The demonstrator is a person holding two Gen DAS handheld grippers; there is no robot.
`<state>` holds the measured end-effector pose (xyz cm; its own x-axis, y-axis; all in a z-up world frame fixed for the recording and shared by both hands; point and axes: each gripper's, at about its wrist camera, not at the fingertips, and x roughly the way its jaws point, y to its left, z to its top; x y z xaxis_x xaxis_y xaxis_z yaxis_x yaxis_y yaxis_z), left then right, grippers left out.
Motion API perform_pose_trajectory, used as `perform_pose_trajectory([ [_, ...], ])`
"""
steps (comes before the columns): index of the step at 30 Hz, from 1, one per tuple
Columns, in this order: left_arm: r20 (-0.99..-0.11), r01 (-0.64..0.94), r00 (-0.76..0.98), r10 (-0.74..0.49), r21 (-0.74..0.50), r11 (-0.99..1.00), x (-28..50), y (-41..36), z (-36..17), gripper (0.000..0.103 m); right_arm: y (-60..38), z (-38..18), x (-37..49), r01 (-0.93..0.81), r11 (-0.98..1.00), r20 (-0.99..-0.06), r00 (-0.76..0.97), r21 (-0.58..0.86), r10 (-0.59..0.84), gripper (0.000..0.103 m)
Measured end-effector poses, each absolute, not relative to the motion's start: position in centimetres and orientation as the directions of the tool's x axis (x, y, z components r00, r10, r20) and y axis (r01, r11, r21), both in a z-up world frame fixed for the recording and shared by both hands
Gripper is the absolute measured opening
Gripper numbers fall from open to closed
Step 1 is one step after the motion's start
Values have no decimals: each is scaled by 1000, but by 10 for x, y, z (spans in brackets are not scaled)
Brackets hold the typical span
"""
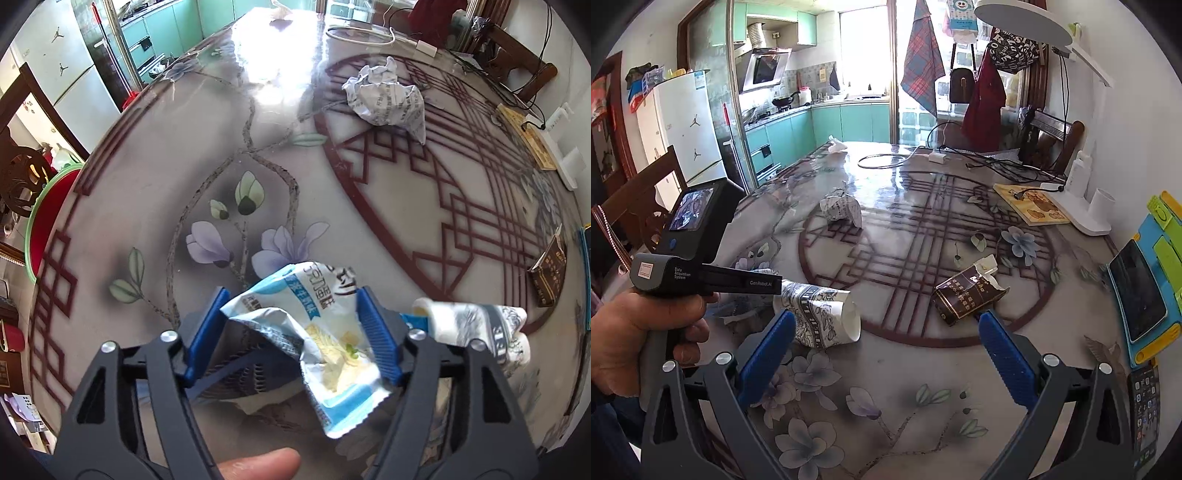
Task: Collect trash
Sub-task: 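Grasp the blue-white snack wrapper with the left tool, then grasp the white printed paper cup with the right tool while the left tool holds the wrapper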
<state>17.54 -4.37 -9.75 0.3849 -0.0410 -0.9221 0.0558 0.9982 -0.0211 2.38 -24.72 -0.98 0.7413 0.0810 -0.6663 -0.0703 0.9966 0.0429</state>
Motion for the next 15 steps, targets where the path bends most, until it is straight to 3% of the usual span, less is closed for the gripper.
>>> perform_pose_trajectory([
  [3,-920,55,386,-63,-45,997,173,-36,-95,54,-246,-11,23,-76,996,-666,741,38,82,97],
  [7,-909,65,409,-79,-57,996,173,-28,-88,27,-242,-15,23,-85,996,-673,735,32,85,97],
  [12,-896,85,425,-128,-102,991,173,-22,-79,12,-240,-20,25,-88,996,-679,730,27,83,97],
  [15,-888,100,437,-145,-112,989,171,-22,-73,9,-239,-23,26,-84,996,-683,726,26,79,97],
])
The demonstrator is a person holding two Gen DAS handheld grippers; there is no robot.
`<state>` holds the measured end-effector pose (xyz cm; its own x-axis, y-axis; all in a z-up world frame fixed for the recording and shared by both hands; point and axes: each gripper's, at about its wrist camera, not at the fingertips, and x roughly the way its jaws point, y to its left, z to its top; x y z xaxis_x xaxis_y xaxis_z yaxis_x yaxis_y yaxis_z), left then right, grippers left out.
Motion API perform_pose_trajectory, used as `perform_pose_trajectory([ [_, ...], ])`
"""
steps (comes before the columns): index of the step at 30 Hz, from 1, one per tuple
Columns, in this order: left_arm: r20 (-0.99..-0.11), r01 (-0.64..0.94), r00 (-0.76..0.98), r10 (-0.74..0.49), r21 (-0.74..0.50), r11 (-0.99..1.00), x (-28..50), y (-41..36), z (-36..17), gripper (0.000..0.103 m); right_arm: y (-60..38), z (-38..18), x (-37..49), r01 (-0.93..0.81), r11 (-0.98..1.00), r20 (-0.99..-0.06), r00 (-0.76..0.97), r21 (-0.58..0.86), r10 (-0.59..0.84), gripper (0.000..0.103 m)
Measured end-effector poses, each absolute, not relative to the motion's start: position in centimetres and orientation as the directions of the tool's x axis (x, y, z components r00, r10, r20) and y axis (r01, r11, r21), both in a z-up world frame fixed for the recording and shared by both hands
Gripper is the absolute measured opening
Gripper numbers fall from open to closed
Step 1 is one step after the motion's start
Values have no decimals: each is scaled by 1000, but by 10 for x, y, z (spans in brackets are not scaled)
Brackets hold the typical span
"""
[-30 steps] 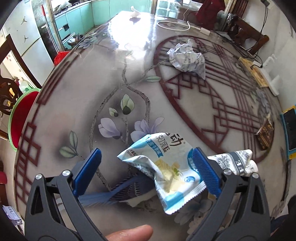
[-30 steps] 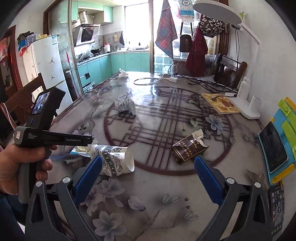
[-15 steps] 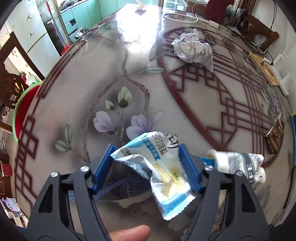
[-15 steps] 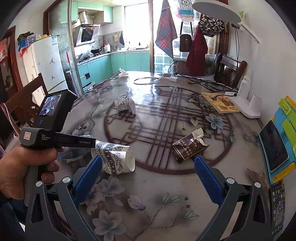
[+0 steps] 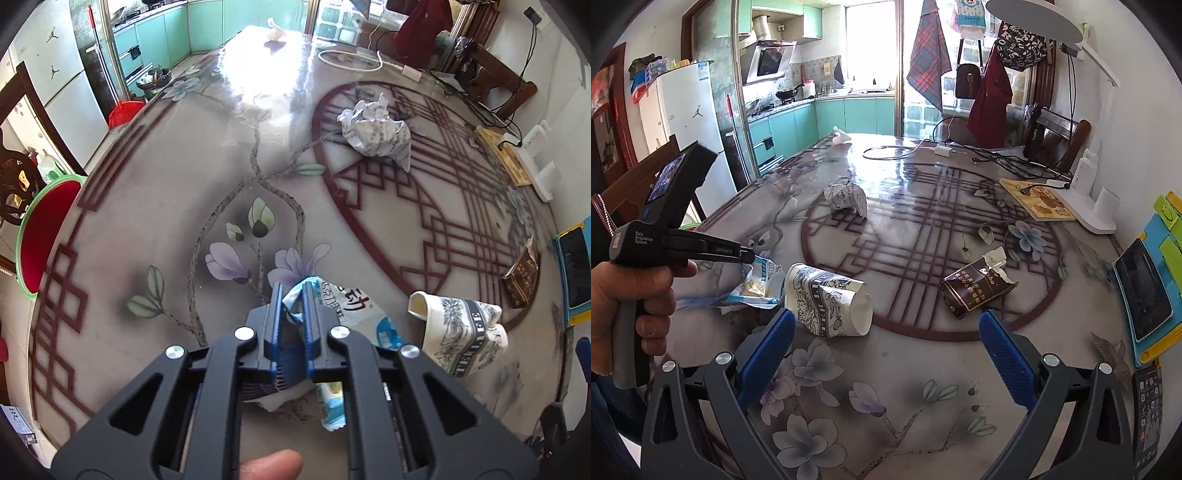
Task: Collect trash
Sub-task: 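Grasp the white printed paper cup with the right tool while the left tool holds the wrapper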
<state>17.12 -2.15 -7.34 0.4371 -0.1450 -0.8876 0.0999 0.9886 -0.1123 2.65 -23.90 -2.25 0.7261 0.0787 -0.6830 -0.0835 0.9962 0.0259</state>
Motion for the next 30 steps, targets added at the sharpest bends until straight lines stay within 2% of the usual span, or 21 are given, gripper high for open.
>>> perform_pose_trajectory([
  [5,-878,145,441,-185,-134,980,166,-21,-64,9,-238,-22,27,-81,996,-681,728,24,75,97],
  [7,-873,166,443,-202,-142,976,160,-20,-60,47,-238,-23,27,-84,996,-682,727,27,80,97],
  [9,-871,184,449,-200,-129,974,152,-21,-59,51,-237,-24,27,-87,996,-686,723,28,83,97],
  [10,-872,190,447,-202,-128,973,150,-22,-60,64,-236,-25,28,-89,996,-687,721,30,85,97],
  [13,-879,198,425,-215,-141,970,146,-23,-65,76,-234,-25,27,-97,995,-690,719,29,90,97],
  [15,-885,199,415,-210,-137,970,145,-26,-69,78,-234,-25,27,-99,995,-688,720,29,92,97],
  [21,-904,195,377,-202,-136,971,154,-36,-82,77,-235,-26,27,-94,995,-691,717,36,93,97],
  [23,-910,207,371,-187,-115,972,157,-43,-86,63,-235,-27,27,-94,995,-691,716,37,94,97],
  [24,-914,211,363,-181,-108,971,158,-45,-88,39,-235,-27,27,-95,995,-691,717,37,94,97],
  [25,-920,217,348,-178,-106,971,159,-47,-92,20,-235,-27,27,-95,995,-690,717,36,94,97],
  [28,-916,237,355,-187,-105,966,158,-50,-92,13,-235,-27,27,-93,995,-692,716,39,94,97],
  [30,-915,237,348,-205,-126,963,159,-47,-93,12,-235,-28,27,-92,995,-694,714,40,94,97],
])
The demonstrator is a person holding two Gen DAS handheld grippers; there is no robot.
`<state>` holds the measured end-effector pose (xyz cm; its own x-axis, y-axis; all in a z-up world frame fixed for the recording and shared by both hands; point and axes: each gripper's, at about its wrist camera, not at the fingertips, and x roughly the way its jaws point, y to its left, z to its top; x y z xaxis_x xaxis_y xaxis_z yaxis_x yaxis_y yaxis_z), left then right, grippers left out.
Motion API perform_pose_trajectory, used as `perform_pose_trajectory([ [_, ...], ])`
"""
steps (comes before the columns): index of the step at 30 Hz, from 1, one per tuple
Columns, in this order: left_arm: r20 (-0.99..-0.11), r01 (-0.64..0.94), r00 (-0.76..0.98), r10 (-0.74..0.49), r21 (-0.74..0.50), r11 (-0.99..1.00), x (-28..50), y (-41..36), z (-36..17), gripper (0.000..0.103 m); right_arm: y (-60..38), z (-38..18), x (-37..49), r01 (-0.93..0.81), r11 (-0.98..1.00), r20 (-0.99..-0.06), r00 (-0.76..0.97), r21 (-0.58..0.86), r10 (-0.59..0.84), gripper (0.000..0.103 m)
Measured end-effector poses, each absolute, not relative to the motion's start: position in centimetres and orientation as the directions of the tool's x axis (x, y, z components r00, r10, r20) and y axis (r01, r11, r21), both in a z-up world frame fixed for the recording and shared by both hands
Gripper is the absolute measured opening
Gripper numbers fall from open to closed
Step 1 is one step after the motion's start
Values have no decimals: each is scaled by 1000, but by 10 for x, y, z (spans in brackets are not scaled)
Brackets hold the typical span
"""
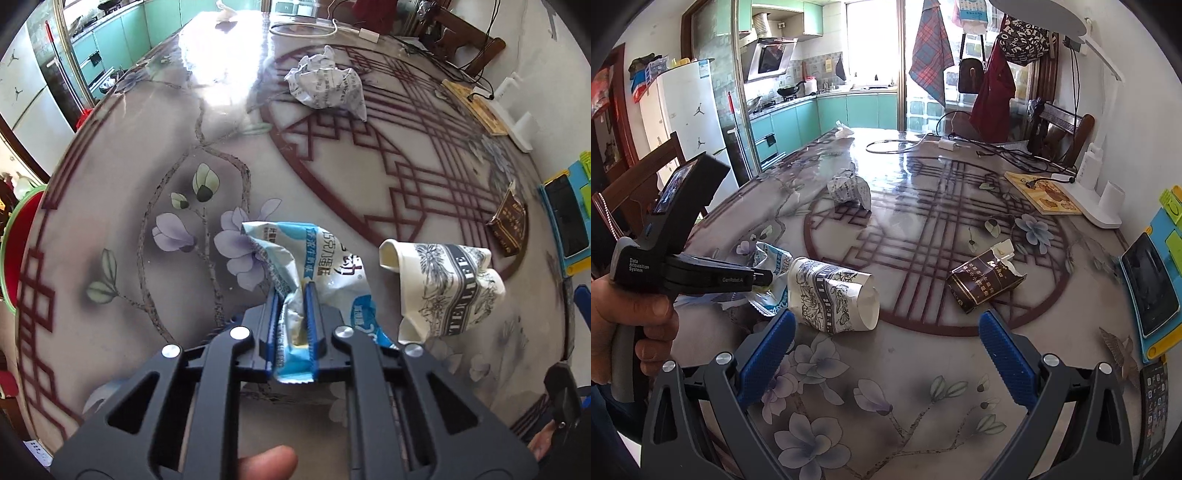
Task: Collect trash
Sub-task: 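Grasp the white printed paper cup with the right tool while the left tool holds the wrapper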
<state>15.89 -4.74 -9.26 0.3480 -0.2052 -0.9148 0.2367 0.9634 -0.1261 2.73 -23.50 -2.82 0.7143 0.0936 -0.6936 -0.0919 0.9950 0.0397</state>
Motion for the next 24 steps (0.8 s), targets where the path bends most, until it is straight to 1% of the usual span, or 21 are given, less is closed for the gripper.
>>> perform_pose_trajectory([
  [2,-913,234,344,-219,-142,962,160,-44,-91,11,-235,-29,27,-93,995,-693,714,40,95,97],
  [5,-900,234,379,-217,-134,963,158,-39,-79,10,-233,-29,29,-99,994,-692,715,45,103,97],
  [9,-864,226,451,-221,-129,966,156,-28,-50,10,-227,-32,38,-102,992,-702,701,75,125,97],
  [13,-816,227,532,-226,-120,966,154,-17,-18,10,-210,-41,49,-113,991,-726,675,75,132,97],
  [17,-790,224,561,-247,-143,964,155,-8,1,10,-187,-52,66,-96,994,-739,666,49,101,97],
  [24,-774,220,570,-275,-179,959,151,10,11,10,-156,-82,92,-60,997,-783,621,-41,5,96],
])
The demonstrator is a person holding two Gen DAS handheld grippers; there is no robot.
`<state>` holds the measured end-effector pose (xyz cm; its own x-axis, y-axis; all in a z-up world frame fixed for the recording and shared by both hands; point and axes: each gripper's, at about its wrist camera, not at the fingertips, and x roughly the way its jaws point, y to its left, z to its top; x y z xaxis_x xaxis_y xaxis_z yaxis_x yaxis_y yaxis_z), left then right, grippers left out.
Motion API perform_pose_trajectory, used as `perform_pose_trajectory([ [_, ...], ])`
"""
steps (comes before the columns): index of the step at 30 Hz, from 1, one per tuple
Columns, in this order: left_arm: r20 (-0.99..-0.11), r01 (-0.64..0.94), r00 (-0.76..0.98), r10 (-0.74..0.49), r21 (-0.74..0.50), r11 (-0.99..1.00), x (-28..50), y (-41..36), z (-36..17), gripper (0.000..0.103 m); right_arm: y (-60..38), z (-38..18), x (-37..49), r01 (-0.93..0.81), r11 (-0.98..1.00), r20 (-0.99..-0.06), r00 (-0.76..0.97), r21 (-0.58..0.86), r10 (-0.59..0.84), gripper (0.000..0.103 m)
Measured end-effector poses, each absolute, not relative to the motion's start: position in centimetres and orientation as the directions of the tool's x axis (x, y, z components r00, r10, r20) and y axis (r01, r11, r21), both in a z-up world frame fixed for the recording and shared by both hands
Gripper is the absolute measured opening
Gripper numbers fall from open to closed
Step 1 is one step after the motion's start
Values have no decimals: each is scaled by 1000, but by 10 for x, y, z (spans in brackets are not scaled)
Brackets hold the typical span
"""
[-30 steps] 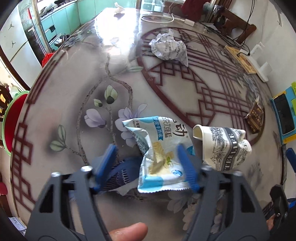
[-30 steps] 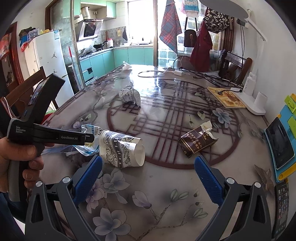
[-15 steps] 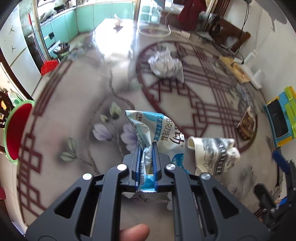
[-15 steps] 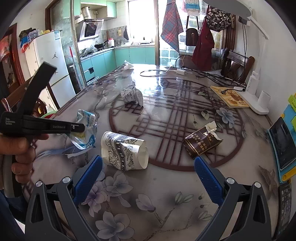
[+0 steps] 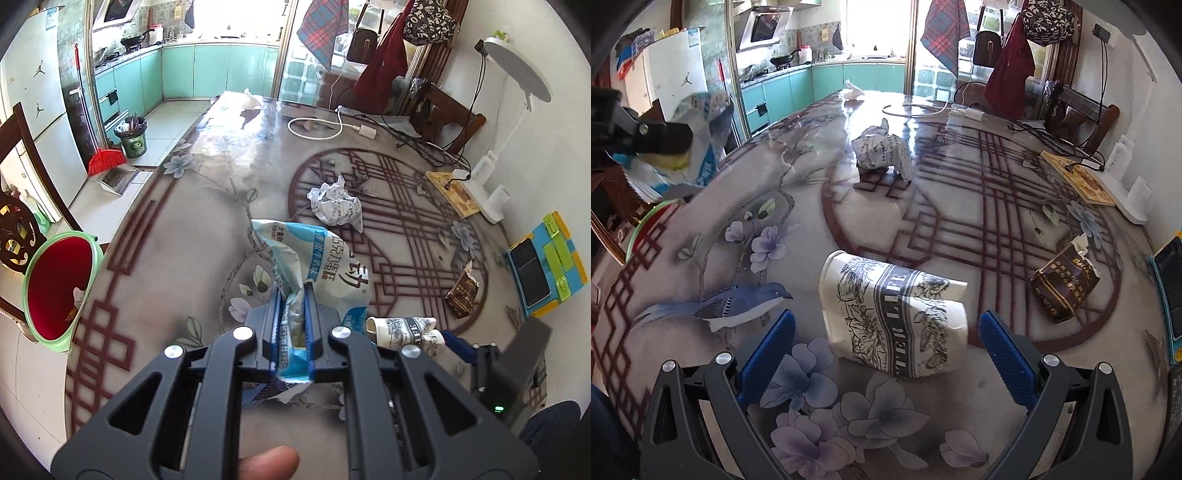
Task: Collect trash
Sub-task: 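Grasp the white printed paper cup with the right tool while the left tool holds the wrapper, then carry the snack wrapper and paper cup over the red bucket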
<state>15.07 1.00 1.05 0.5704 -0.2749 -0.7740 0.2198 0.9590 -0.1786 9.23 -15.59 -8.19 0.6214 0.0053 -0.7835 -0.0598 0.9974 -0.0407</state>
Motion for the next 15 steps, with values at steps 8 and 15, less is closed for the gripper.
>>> perform_pose_trajectory([
  [8,-755,199,585,-296,-220,955,149,31,19,10,-162,-95,105,-11,999,-792,610,-47,-31,94],
  [15,-732,191,612,-299,-230,954,148,42,32,10,-159,-91,109,-19,1000,-803,596,-14,0,72],
])
